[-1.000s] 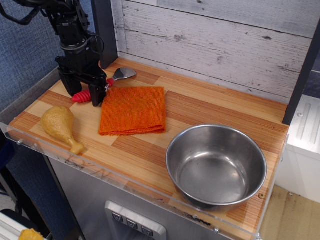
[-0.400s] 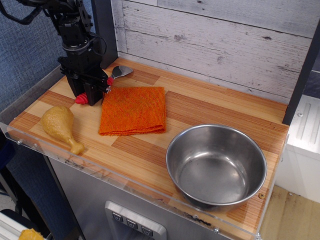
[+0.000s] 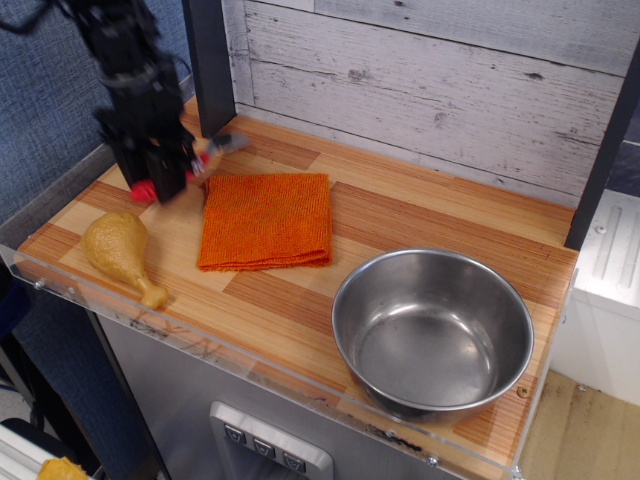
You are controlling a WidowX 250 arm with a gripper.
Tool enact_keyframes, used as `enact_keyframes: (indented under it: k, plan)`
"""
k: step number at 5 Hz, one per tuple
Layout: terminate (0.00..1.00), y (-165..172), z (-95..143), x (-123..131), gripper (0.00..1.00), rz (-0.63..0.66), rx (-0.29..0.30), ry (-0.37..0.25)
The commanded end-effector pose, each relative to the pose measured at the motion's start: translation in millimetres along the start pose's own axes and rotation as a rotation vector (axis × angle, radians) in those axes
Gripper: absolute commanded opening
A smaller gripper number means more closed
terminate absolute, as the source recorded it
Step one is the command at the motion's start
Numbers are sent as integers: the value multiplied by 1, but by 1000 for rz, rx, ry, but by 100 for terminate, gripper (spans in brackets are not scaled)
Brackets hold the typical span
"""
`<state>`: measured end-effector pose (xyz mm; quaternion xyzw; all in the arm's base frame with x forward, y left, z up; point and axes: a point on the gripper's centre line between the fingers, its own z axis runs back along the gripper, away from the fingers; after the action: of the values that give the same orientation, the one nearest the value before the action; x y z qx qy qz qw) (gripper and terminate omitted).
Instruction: Place spoon into pot. spoon placed behind pot to the left.
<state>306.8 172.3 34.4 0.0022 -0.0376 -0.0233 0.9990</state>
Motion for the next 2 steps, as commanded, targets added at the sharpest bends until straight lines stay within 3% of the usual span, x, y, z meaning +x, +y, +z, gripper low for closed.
enact_keyframes:
  k: [1, 2]
  plan:
    - [0, 7, 80, 1, 0, 12, 43, -130]
    - [0, -17, 97, 6, 0, -51, 39, -151]
